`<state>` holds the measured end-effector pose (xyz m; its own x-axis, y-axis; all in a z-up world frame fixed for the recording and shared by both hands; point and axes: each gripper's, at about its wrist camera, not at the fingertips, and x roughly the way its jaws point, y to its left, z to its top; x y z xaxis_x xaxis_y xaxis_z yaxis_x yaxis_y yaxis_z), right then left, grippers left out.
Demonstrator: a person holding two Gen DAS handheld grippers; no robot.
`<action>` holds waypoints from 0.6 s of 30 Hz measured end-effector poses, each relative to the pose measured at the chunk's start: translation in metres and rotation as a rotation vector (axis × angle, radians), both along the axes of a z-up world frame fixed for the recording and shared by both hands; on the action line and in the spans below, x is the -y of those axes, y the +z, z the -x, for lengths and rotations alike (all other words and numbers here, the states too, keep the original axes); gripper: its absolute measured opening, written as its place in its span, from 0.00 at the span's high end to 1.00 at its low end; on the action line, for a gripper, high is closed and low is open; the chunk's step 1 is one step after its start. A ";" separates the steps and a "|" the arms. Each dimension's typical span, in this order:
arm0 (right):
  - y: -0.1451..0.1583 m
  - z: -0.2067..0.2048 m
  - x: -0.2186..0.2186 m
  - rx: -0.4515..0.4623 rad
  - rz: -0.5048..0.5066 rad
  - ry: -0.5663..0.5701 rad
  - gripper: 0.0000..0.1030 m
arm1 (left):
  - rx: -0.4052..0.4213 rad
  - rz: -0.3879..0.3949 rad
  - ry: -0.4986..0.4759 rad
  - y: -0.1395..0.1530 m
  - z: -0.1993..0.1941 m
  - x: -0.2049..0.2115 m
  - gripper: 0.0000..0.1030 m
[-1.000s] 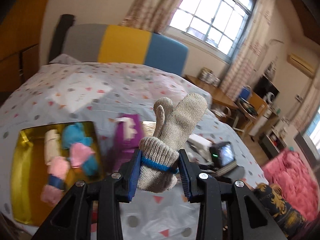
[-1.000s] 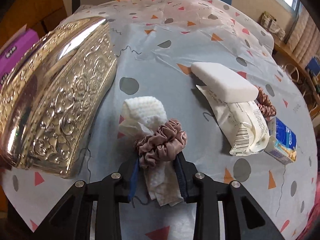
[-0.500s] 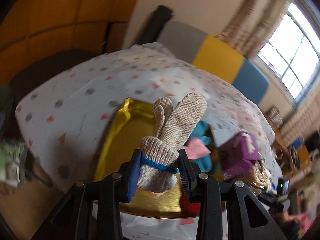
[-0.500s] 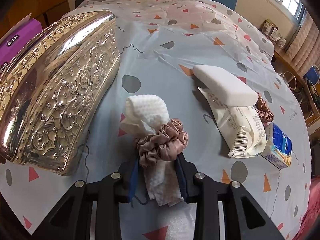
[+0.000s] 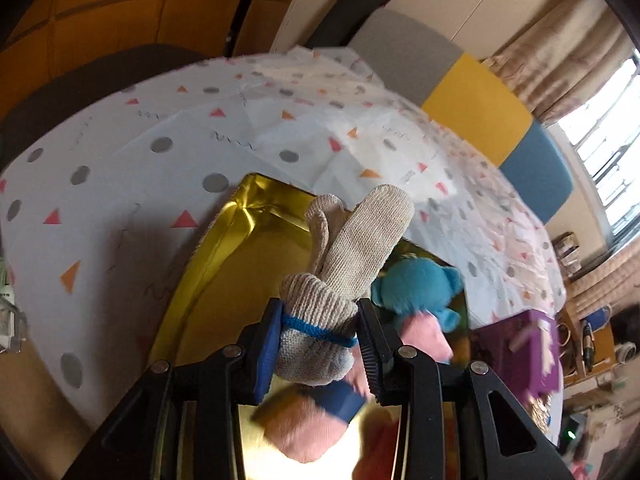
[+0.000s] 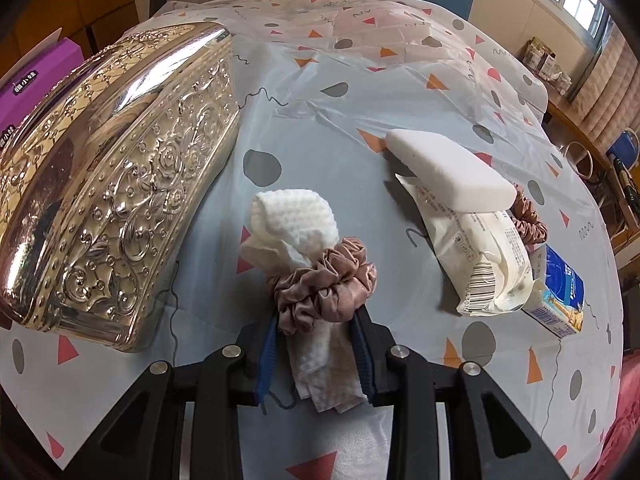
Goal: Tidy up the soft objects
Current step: 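Carry the white glove into the gold tray and open the left tool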
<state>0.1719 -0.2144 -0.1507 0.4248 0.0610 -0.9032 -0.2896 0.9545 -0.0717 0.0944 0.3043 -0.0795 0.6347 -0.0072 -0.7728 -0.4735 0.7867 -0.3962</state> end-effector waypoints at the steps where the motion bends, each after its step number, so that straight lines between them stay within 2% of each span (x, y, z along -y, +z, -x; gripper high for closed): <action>1: 0.000 0.000 0.000 0.000 0.001 0.000 0.68 | -0.022 -0.014 0.006 -0.005 -0.009 -0.001 0.63; 5: -0.001 0.000 -0.002 0.001 0.003 0.000 0.68 | -0.092 -0.056 0.007 -0.024 -0.034 -0.001 0.55; 8: -0.001 0.000 -0.003 0.001 0.004 -0.001 0.68 | -0.093 -0.124 -0.034 -0.024 -0.038 0.008 0.50; 10: -0.002 0.000 -0.003 0.001 0.004 -0.001 0.68 | -0.086 -0.148 -0.026 -0.020 -0.033 0.010 0.45; 15: -0.002 -0.001 -0.003 0.002 0.005 -0.001 0.68 | -0.061 -0.254 -0.022 -0.005 -0.004 0.028 0.42; 18: -0.002 -0.001 -0.003 0.001 0.004 -0.003 0.68 | -0.021 -0.296 -0.018 0.006 0.018 0.040 0.33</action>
<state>0.1727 -0.2112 -0.1527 0.4263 0.0564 -0.9028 -0.2869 0.9550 -0.0758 0.0761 0.2648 -0.0731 0.6206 0.2088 -0.7558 -0.4636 0.8751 -0.1390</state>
